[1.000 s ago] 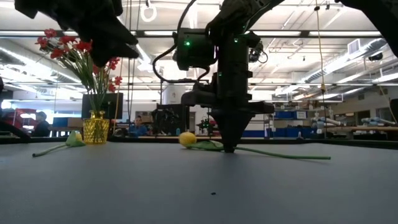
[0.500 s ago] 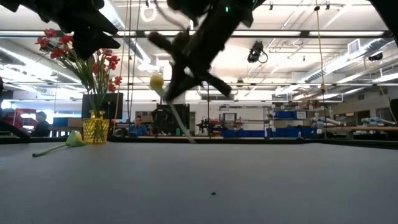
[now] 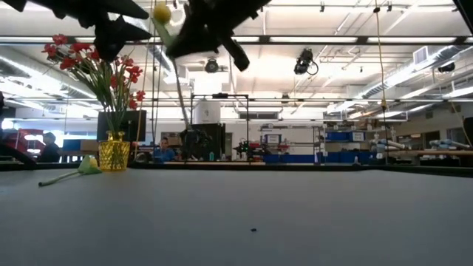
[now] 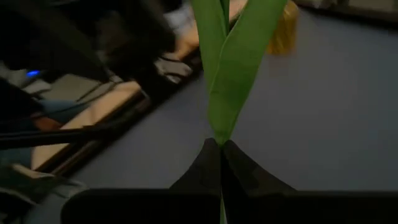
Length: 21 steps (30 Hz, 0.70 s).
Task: Sort flowers into vase by color
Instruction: Put the right yellow flower into the transparent vase
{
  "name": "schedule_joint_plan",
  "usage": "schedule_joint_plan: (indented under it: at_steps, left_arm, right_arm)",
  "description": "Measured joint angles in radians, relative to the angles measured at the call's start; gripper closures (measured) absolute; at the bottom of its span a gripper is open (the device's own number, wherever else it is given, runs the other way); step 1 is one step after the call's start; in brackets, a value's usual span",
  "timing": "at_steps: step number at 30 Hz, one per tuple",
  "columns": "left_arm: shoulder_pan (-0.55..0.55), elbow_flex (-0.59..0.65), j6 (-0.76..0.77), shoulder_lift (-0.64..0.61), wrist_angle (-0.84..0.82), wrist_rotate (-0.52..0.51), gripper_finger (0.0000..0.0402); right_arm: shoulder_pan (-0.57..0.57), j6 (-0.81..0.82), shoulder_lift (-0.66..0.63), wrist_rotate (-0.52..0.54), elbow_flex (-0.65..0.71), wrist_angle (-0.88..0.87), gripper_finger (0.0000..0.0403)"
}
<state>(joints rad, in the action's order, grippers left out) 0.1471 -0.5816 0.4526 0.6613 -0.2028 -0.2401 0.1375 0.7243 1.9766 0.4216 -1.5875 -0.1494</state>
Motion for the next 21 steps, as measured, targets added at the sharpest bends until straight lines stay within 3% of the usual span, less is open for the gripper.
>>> schedule_joint_plan:
  at_steps: [21]
  left_arm:
    - [0.001, 0.000, 0.018, 0.000, 0.168, -0.016, 0.0271]
  right_arm:
    - [0.039, -0.283, 0.000, 0.102, 0.000, 0.200, 0.0400]
